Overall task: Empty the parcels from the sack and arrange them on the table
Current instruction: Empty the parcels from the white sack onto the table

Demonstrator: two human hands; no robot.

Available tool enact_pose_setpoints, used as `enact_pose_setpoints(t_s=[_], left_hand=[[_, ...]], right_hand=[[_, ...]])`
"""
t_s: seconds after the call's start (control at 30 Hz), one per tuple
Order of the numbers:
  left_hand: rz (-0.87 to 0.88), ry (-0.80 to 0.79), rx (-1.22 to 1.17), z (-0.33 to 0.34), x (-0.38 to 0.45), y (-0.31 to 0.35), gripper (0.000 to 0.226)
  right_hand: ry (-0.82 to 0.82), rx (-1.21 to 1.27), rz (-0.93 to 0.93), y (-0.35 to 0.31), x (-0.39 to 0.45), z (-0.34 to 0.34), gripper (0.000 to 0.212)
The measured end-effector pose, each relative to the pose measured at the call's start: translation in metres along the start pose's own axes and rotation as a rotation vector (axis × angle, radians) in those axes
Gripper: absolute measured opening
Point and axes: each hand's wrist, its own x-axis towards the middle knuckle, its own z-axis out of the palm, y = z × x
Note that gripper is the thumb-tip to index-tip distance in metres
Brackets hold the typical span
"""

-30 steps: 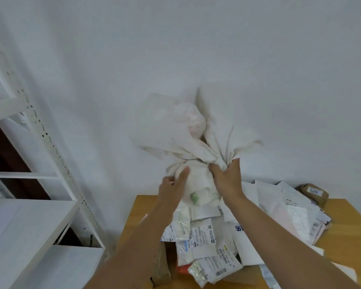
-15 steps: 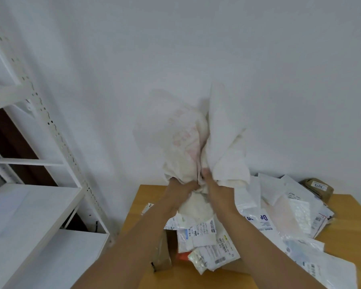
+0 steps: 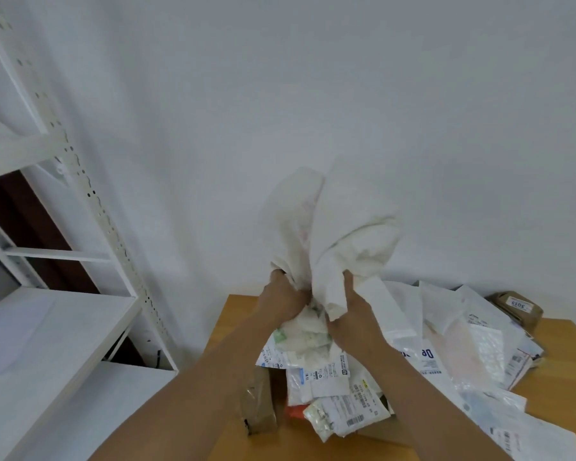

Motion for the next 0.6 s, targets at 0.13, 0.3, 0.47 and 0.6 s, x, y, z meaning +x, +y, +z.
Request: enact_pose_setpoints(t_s=[0.13, 0.3, 0.47, 0.6], left_hand=[[-0.04, -0.258, -0.619, -0.004, -0.012, 0.005, 0.027], [0.026, -0.352, -0.865, -0.012, -0.02, 0.015, 0.031], [0.099, -0.297, -0.253, -0.037, -0.02, 0.026, 0.032], [0.707, 0.392, 0.386, -0.071, -0.01, 0.038, 0.02]], right_hand=[[-0.254, -0.137, -0.187, 0.006, 0.011, -0.022, 0.104], [-0.289, -0.359, -0.133, 0.018, 0.021, -0.018, 0.126], [-0.206, -0.506, -0.348, 0.016, 0.039, -0.055, 0.084], [-0.195, -0.736, -0.421, 0.003, 0.053, -0.088, 0.062]])
